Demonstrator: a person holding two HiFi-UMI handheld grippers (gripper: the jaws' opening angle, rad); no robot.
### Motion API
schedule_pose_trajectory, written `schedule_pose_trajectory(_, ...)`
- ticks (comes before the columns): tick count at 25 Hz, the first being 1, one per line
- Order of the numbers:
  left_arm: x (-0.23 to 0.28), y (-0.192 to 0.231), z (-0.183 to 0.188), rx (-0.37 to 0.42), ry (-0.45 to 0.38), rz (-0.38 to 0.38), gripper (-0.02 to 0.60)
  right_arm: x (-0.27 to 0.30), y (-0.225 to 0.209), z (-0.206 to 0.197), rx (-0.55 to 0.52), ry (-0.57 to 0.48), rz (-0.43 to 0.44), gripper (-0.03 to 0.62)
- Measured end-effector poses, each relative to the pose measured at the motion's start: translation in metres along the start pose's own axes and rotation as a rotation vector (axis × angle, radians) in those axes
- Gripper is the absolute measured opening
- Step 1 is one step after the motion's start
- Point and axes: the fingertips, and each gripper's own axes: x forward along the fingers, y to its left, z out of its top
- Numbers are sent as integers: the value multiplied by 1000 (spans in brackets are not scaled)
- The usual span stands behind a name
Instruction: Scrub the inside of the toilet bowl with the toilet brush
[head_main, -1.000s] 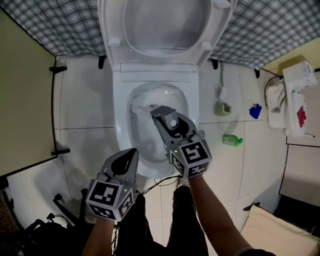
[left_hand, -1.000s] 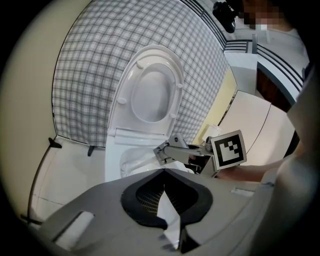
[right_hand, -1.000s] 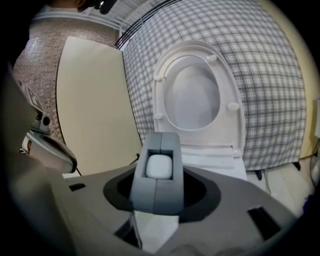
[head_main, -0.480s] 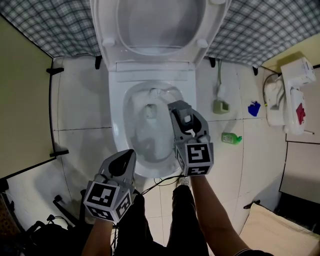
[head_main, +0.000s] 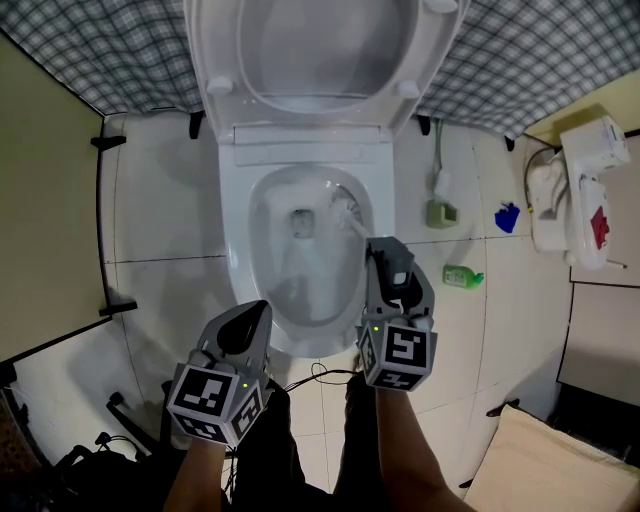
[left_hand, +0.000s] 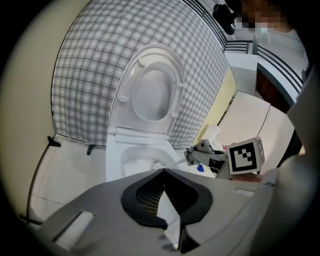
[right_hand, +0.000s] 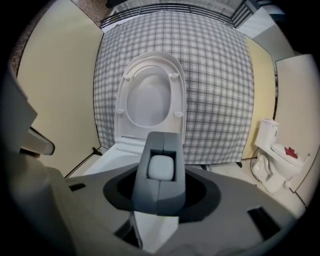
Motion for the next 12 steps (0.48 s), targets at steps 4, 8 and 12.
schedule_pose_trajectory(4,-3,7,-1,-6,-4,8,-8,14,9,-3,-15,7,28,193)
schedule_pose_trajectory(8,-5,11,-2,-15,-3,14,-8,36,34,7,-41,-18,92,193)
schedule_pose_trajectory(12,-7,18,-2,-21,-9,22,-8,51,59,7,-34,-19,153,193)
